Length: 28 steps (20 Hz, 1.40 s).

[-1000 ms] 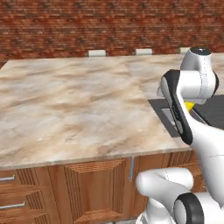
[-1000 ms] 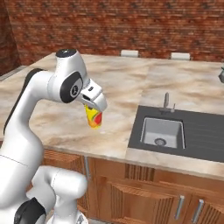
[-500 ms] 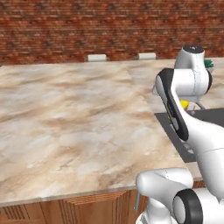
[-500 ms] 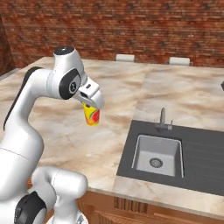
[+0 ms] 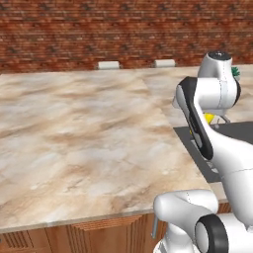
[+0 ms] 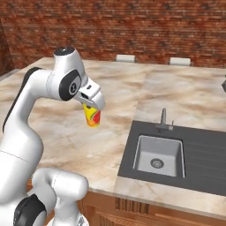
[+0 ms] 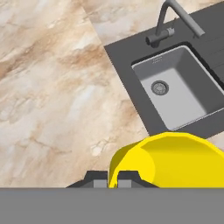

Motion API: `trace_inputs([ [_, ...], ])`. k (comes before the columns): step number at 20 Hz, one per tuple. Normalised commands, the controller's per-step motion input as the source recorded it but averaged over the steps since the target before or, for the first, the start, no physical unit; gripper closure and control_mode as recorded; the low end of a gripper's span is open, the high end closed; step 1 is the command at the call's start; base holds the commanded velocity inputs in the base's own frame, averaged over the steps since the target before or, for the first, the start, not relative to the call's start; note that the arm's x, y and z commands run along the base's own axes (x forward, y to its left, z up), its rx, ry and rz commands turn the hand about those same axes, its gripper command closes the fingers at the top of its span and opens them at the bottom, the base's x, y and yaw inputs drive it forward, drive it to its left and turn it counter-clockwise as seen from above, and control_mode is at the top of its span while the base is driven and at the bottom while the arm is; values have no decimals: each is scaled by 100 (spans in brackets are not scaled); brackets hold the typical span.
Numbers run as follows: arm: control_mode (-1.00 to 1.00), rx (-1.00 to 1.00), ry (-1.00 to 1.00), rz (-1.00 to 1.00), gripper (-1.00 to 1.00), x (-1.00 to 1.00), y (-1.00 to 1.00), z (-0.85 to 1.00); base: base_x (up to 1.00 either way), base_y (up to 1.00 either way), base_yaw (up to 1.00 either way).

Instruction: Pick the cup and bowl from the counter and place them on the counter next to the sink.

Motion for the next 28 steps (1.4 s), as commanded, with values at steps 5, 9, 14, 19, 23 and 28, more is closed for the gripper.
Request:
trace_inputs([
  [5, 100, 0, 0, 0, 100, 0, 0, 0, 0, 0, 0],
  [9, -100, 0, 0, 0, 100, 0, 0, 0, 0, 0, 0],
  [14, -100, 8, 5, 0, 100, 0, 0, -25, 0, 0, 0],
  [19, -100, 18, 7, 0, 100, 1, 0, -36, 0, 0, 0],
  [23, -100, 10, 1, 0, 100, 0, -23, -46, 0, 0, 0],
  [28, -100, -3, 0, 0, 100, 0, -16, -32, 0, 0, 0],
])
